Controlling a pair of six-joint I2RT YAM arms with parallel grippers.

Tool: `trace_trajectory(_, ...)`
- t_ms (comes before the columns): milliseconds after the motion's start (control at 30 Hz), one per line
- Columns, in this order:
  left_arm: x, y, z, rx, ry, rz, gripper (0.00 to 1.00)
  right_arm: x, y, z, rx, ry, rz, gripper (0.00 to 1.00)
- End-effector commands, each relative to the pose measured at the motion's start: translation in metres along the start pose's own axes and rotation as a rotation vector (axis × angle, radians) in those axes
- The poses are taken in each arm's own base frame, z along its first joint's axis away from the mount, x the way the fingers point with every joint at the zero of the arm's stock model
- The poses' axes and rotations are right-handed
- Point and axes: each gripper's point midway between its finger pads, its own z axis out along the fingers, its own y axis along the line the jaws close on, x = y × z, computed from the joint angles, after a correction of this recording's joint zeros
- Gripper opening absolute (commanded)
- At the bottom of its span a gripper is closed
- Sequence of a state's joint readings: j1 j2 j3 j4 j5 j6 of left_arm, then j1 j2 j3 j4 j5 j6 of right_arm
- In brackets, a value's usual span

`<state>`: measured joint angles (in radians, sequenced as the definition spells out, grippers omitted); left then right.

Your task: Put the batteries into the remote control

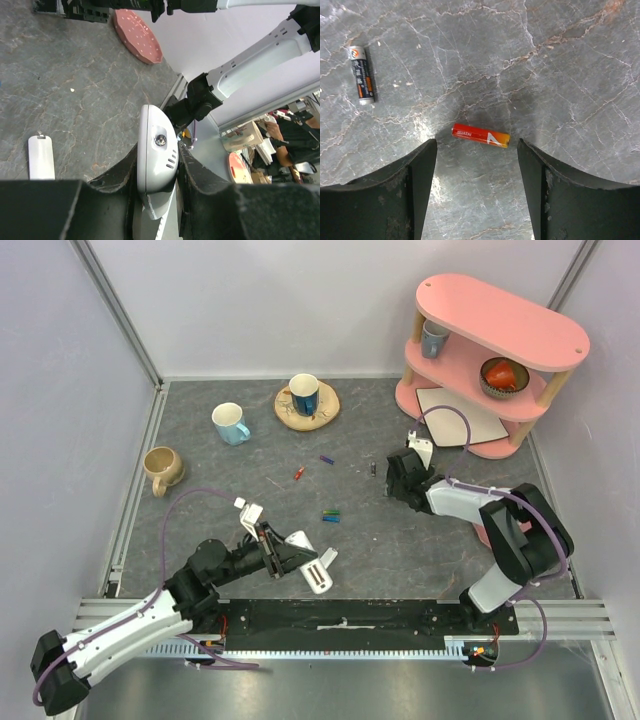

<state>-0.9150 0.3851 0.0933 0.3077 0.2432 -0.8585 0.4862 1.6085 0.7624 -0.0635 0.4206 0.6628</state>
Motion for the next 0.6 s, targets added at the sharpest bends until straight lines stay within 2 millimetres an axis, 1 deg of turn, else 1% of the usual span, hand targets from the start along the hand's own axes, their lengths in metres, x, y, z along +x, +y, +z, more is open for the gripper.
trace_trajectory(0,-0.016,-0.001,0.000,-0.003,-0.081,0.017,0.02,-0.025,0.011,0.004,0.002,-0.063,0.062,0.73)
trace_trajectory(33,-0.018,0.000,0.000,-0.011,-0.090,0.018,0.02,-0.027,0.012,0.005,0.004,-0.063,0.062,0.72)
trace_trajectory(167,-0.013,0.006,0.000,-0.027,-0.080,0.003,0.02,-0.020,0.010,0.006,0.010,-0.045,0.075,0.70)
trace_trajectory(367,-0.018,0.001,-0.002,-0.015,-0.094,0.015,0.02,-0.009,0.009,0.008,0.024,-0.025,0.069,0.67)
trace_trajectory(500,-0.017,0.000,-0.003,-0.015,-0.089,0.021,0.02,-0.004,0.005,0.009,0.036,-0.017,0.069,0.65)
trace_trajectory(567,-0.016,0.000,-0.004,-0.015,-0.085,0.021,0.02,-0.003,0.005,0.009,0.032,-0.014,0.070,0.62)
